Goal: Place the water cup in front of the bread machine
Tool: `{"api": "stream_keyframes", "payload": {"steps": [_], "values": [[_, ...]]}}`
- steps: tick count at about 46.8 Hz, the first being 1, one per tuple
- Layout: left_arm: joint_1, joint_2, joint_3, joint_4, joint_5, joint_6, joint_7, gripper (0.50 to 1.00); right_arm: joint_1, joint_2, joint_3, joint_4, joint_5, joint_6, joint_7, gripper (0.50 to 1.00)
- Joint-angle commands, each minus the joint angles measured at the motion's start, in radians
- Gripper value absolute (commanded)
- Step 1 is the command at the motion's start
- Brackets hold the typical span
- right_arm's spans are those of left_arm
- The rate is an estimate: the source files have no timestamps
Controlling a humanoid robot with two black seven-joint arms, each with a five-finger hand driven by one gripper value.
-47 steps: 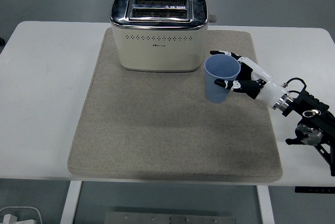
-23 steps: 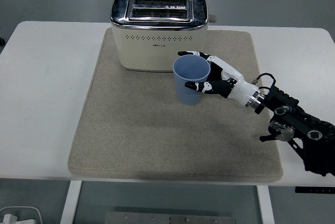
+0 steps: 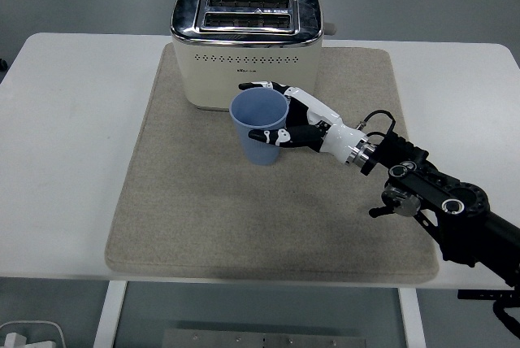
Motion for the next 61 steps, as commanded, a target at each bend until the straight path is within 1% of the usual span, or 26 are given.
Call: {"api": "stream_keyframes", "payload": {"steps": [1,10,14,26,34,40,43,48,51,58,61], "values": [[0.0,0.0,0.0,0.0,0.0,0.0,0.0,1.0,0.001,0.015,-0.012,0.0,0.0,-0.03,-0.008,0.666],[0.0,0.0,0.0,0.0,0.0,-0.001,0.0,1.0,0.001,0.044,-0.014,0.0,-0.001,-0.086,-0.014,0.666],[0.0,0.0,0.0,0.0,-0.002,-0.001,0.0,1.0,0.001,0.048,-0.014,0.0,-0.001,-0.113,-0.036,0.67],[0.0,0.0,0.0,0.0,0.0,0.0,0.0,1.0,0.0,0.048,-0.028,-0.001,-0.001,-0.161,-0.039,0.678],[0.0,0.0,0.0,0.0,0.0,0.0,0.0,1.0,0.0,0.048,-0.034,0.0,-0.001,-0.193,-0.039,0.699],[0.0,0.0,0.0,0.0,-0.002,0.0,0.0,1.0,-0.002,0.048,-0.037,0.0,-0.001,-0.199,-0.039,0.721],[0.0,0.0,0.0,0.0,0.0,0.0,0.0,1.0,-0.003,0.048,-0.048,0.0,-0.001,-0.201,-0.039,0.744],[0.0,0.0,0.0,0.0,0.0,-0.001,0.0,1.0,-0.005,0.048,-0.055,0.0,0.0,-0.207,-0.039,0.758],[0.0,0.0,0.0,0.0,0.0,-0.002,0.0,1.0,-0.006,0.048,-0.055,0.0,0.0,-0.207,-0.039,0.787],[0.0,0.0,0.0,0.0,0.0,0.0,0.0,1.0,-0.008,0.048,-0.055,0.0,0.0,-0.207,-0.039,0.793],[0.0,0.0,0.0,0.0,0.0,0.0,0.0,1.0,-0.006,0.048,-0.055,0.0,0.0,-0.207,-0.039,0.807]]}}
